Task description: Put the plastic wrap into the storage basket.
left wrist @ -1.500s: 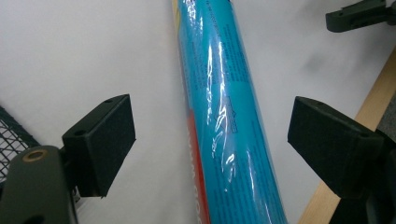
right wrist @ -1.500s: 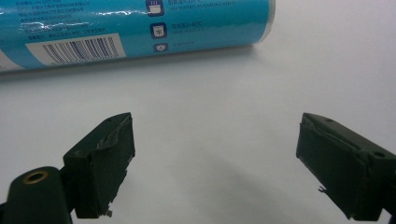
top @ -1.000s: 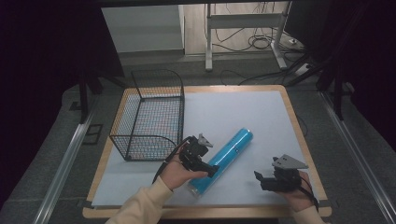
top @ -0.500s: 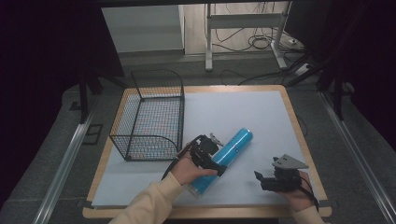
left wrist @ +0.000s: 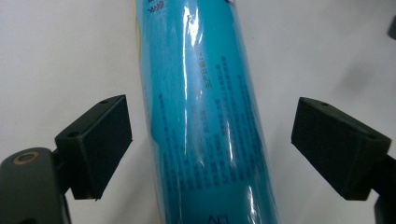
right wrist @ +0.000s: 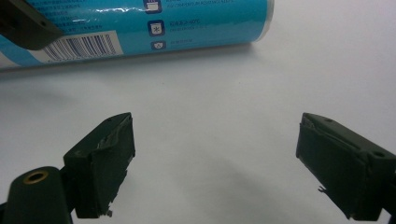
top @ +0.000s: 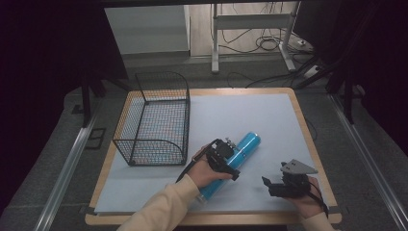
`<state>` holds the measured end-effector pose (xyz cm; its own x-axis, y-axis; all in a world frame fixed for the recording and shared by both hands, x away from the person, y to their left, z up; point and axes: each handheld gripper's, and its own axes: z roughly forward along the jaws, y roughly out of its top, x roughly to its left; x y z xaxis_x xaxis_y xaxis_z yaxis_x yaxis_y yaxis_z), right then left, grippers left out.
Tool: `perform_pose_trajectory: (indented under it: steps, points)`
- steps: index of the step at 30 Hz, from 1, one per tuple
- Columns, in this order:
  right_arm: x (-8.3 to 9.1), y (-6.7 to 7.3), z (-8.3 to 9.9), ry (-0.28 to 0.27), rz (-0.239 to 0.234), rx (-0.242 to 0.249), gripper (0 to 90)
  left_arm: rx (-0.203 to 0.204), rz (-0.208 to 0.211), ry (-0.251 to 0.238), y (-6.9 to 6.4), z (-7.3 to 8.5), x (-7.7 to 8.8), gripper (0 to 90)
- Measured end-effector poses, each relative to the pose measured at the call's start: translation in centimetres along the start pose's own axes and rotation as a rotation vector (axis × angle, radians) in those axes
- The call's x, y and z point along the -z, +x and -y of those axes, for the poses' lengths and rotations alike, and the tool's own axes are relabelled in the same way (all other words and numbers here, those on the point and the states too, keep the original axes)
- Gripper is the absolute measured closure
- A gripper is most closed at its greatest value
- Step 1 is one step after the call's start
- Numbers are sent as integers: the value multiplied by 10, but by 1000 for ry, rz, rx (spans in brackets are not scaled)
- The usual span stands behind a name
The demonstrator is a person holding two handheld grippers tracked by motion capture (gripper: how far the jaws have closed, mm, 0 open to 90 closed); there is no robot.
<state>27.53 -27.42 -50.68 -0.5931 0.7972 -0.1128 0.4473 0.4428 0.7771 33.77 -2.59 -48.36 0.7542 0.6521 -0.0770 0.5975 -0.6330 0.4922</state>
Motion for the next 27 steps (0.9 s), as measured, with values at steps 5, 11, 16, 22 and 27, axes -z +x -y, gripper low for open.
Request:
perform_pose_trajectory:
  steps: [5, 11, 16, 22, 27]
  points:
    - [0, 0, 0, 2, 1, 1, 117, 10, -13, 27, 1, -5, -9, 132]
    - [0, 0, 0, 2, 0, 1, 117, 6, -29, 65, 1, -7, -18, 144]
    - [0, 0, 0, 3, 3, 3, 117, 26, -48, 75, 1, -8, -22, 166]
    - [-1, 0, 0, 3, 3, 5, 117, 25, -50, 97, 2, -7, -26, 189]
    - [-1, 0, 0, 4, 4, 6, 117, 4, -55, 126, 0, -8, -28, 228]
